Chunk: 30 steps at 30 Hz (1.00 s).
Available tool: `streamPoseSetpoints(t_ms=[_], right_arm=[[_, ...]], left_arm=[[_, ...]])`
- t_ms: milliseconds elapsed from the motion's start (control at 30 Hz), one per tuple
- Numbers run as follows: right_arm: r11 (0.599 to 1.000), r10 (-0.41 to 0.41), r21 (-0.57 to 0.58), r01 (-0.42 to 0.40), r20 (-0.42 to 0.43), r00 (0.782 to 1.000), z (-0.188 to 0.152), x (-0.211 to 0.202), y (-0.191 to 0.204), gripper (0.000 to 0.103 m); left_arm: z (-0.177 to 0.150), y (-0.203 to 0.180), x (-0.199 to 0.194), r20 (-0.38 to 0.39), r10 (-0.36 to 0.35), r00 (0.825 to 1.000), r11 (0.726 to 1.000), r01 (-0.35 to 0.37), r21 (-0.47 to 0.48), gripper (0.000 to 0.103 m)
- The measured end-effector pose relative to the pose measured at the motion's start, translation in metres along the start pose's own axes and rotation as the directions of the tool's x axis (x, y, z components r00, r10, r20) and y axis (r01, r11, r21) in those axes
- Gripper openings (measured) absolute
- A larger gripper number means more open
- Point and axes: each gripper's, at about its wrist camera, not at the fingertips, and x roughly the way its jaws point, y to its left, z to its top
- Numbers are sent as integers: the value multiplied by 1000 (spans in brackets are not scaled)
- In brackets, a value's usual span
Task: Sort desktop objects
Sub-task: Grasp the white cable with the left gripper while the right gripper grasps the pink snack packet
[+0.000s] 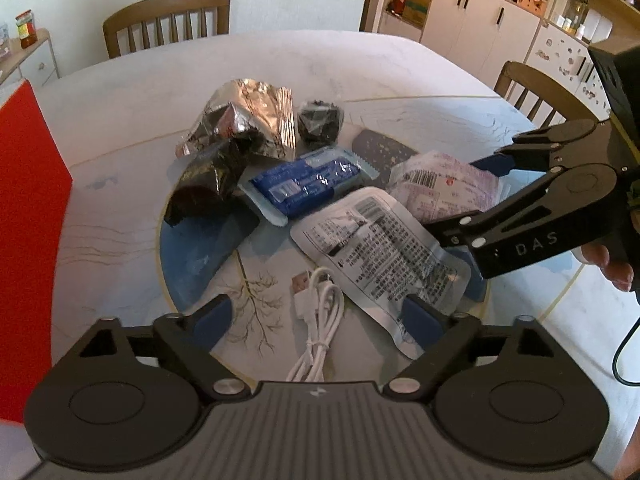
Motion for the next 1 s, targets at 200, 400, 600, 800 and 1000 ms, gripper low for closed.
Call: streamPoseSetpoints(t_ms=[200,400,600,800,1000], right_arm=[[1000,2,-3,-2,-9,1000,-3,4,-1,76],[1000,-7,-4,7,-1,1000,-2,4,-2,64],[1000,-13,-3,13,-1,1000,-2,2,-3,55],[1000,-24,7,24,9,1000,-4,-2,-3,53],[999,-36,25,35,23,999,-4,-13,-5,53]], left_arm=[[-3,-4,-2,15,13,1000,999,-14,38,81],[-2,-4,-5,33,-39,999,999,38,34,39],[-1,4,-4,30,-75,997,997,76,-26,23],[0,7,-6,36,-68,997,997,69,-39,20],[1,10,-14,54,-70,996,996,72,-46,19]])
